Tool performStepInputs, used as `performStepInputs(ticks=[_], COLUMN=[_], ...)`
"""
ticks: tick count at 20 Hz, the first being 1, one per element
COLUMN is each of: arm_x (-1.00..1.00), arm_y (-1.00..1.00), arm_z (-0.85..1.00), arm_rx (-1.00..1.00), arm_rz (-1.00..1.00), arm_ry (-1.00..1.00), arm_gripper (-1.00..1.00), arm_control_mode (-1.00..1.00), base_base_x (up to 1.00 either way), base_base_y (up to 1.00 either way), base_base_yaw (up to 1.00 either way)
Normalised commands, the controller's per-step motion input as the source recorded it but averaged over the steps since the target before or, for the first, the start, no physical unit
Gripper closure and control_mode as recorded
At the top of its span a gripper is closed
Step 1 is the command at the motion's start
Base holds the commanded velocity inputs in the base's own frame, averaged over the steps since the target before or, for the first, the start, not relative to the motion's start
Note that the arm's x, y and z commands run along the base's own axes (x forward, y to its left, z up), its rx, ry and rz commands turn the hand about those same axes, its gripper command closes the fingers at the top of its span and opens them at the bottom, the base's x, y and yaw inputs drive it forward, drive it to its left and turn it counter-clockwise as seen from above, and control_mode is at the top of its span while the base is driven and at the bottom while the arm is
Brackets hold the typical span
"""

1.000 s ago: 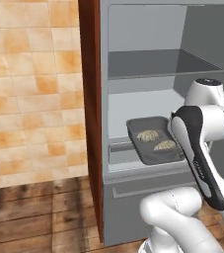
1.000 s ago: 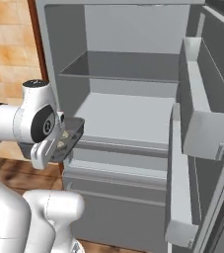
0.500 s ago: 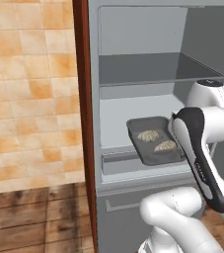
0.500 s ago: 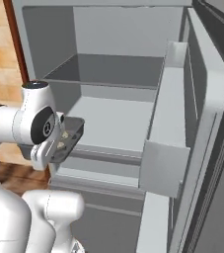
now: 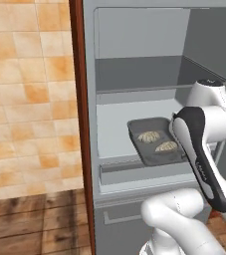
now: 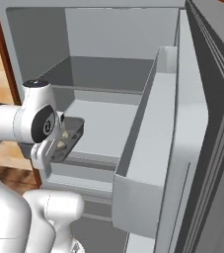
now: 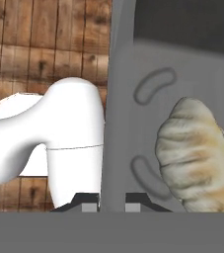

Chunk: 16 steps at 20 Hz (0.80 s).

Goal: Place two dumplings into each of the tupperware containers and then place the containers in the fridge.

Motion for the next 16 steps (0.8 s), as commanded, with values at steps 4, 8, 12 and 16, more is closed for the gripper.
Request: performStepInputs(ticks=[4, 8, 12, 16], arm_x=[0.00, 0.00, -0.03, -0.46], arm_y=[0.00, 0.00, -0.10, -0.24], arm_z=[0.00, 0.00, 0.06, 0.46], arm_rx=[0.00, 0.00, 0.00, 0.00], arm_rz=[0.00, 0.00, 0.00, 0.03], arm_ry=[0.00, 0.00, -0.12, -0.36], arm_gripper=[1.00, 1.00, 1.00, 1.00], arm_control_mode=[1.00, 1.00, -1.00, -1.00], base_base_x=[0.03, 0.07, 0.09, 0.00], base_base_y=[-0.03, -0.01, -0.06, 0.00], base_base_yaw=[-0.17, -0.21, -0.07, 0.00])
